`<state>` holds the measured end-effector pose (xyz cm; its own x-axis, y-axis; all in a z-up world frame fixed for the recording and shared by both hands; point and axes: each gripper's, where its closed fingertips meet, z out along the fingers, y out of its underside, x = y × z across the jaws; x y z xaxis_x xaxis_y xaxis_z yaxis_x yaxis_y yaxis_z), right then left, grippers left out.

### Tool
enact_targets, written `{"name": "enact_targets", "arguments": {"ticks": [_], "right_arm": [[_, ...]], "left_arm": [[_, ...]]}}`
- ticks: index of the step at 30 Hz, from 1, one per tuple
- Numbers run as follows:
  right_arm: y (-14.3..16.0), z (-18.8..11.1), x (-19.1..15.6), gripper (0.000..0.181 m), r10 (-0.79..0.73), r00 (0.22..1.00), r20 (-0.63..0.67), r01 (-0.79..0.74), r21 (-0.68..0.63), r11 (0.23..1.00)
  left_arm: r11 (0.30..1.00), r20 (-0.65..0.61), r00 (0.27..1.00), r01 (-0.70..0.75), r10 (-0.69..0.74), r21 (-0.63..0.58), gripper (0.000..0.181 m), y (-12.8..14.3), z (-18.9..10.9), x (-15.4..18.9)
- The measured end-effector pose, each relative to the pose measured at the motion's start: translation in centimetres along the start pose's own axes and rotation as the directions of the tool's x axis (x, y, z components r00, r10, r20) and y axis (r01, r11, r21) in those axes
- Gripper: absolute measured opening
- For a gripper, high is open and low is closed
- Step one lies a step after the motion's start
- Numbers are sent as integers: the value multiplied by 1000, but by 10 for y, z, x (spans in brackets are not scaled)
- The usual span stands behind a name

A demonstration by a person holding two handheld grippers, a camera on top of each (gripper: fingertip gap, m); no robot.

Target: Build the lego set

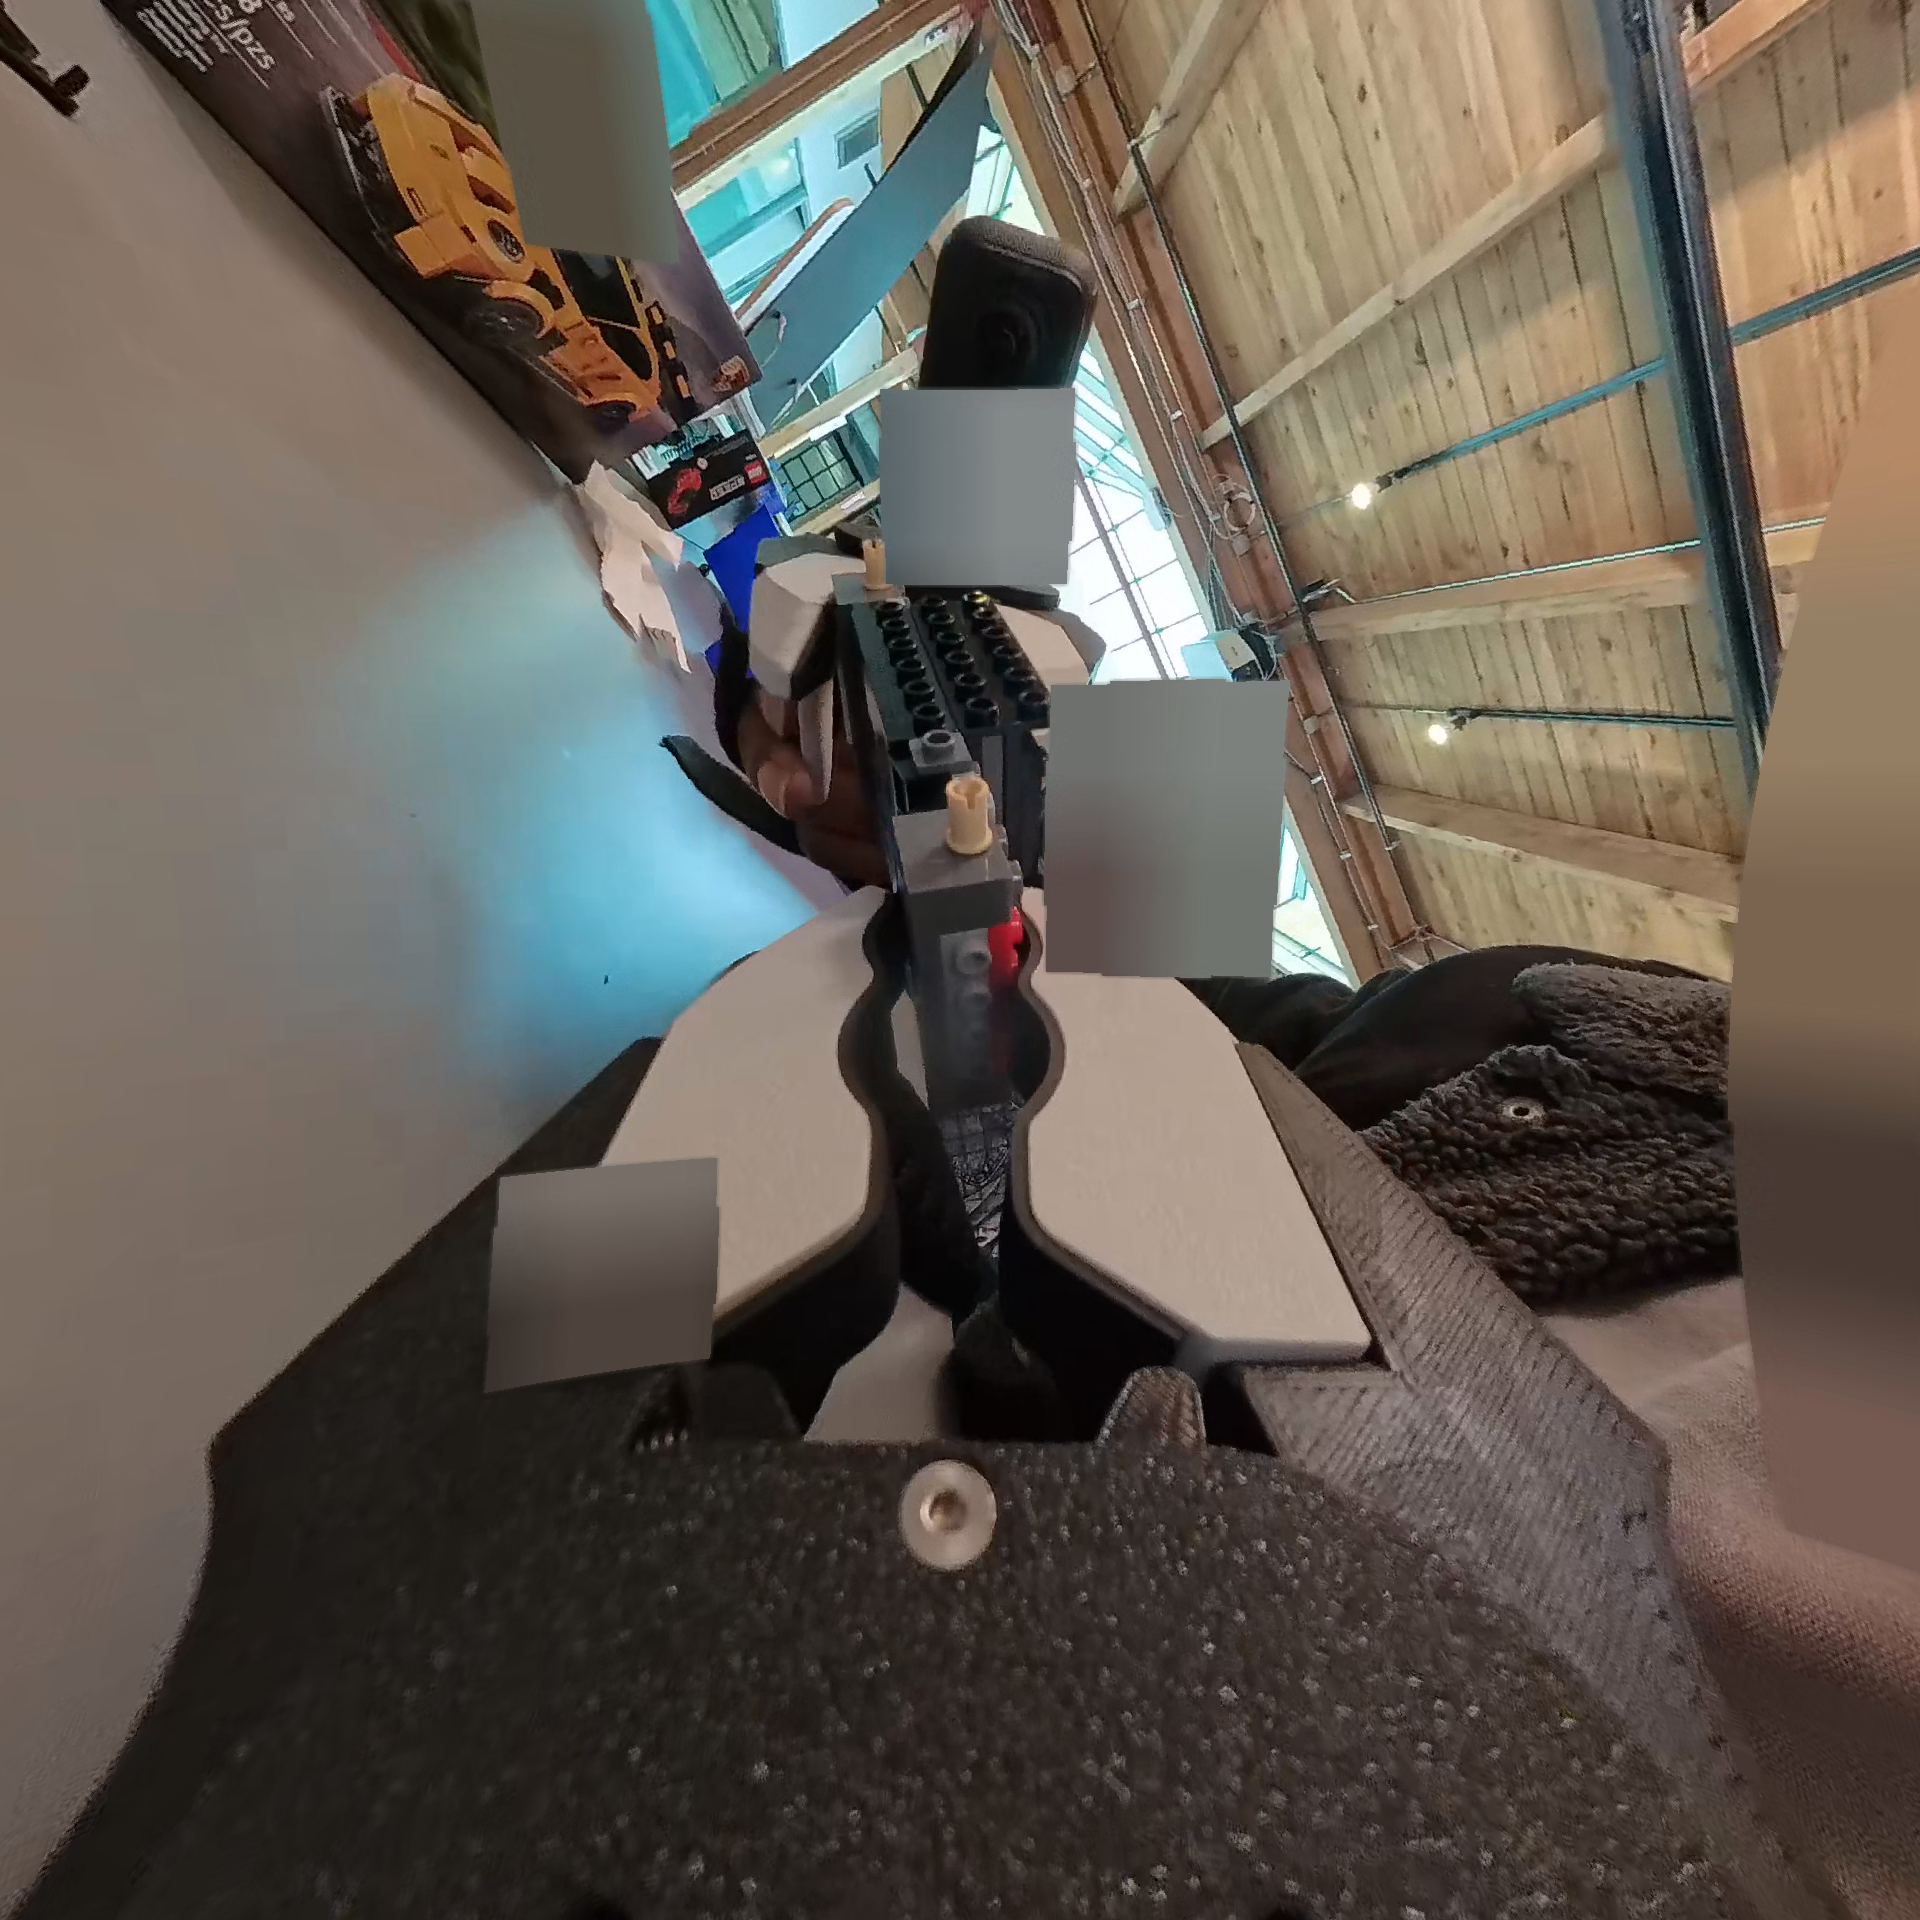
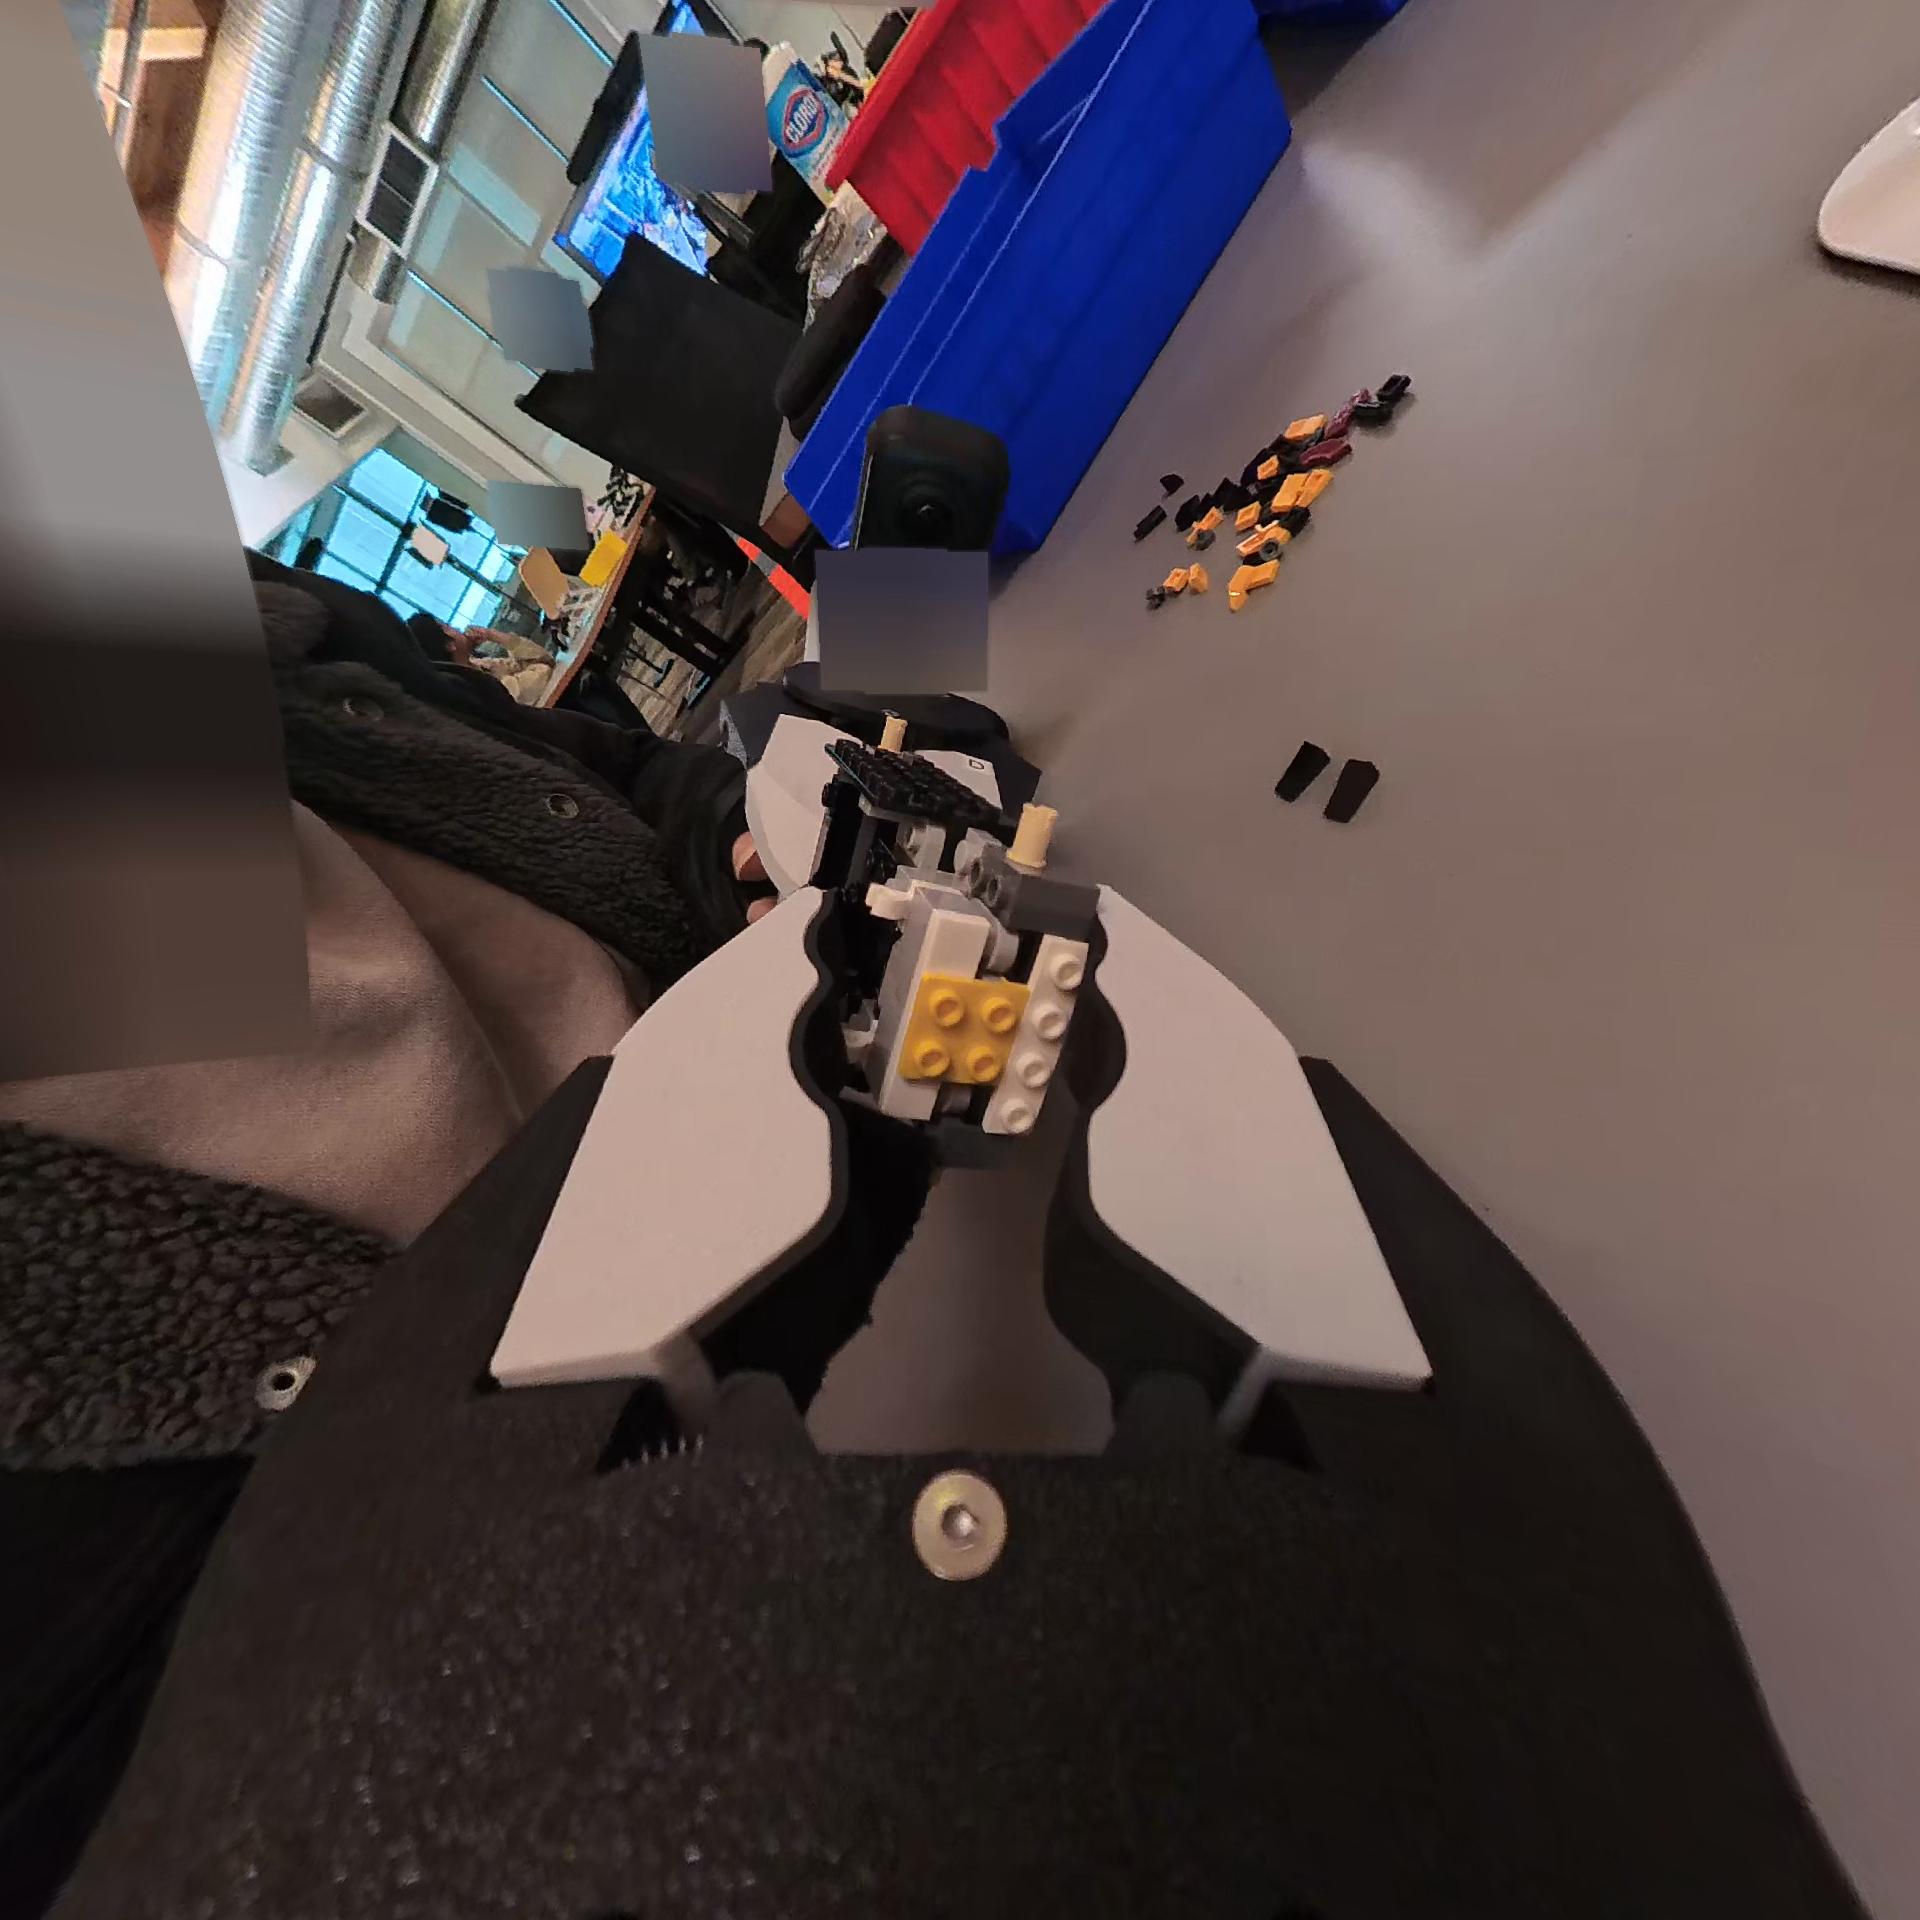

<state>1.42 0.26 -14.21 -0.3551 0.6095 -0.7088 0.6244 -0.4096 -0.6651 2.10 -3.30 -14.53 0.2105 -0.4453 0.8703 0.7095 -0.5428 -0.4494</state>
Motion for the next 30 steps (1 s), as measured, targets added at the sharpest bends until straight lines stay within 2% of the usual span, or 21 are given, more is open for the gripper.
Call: {"name": "enact_targets", "arguments": {"ticks": [3,8,12,16,22,30], "right_arm": [[-2,-1,-2,42,-29,1000,-12,29,12,1000],[-13,-2,-14,46,-164,986,-33,165,35,986],[-16,-10,-19,56,-179,984,-11,179,66,982],[-6,-10,-27,58,-203,979,-19,204,56,977],[2,-1,-33,44,-266,964,-19,267,55,962],[5,-2,-39,40,-325,946,-23,326,81,942]], "left_arm": [[1000,3,1000,-28,28,-4,17,-1,1,1],[994,-31,993,-111,111,3,18,-5,1,12],[975,-26,975,-221,221,-8,17,-5,0,19],[942,13,943,-333,334,-42,17,-3,0,18],[876,29,877,-476,479,-82,17,3,3,22],[831,22,836,-542,549,-128,17,8,2,23]]}}
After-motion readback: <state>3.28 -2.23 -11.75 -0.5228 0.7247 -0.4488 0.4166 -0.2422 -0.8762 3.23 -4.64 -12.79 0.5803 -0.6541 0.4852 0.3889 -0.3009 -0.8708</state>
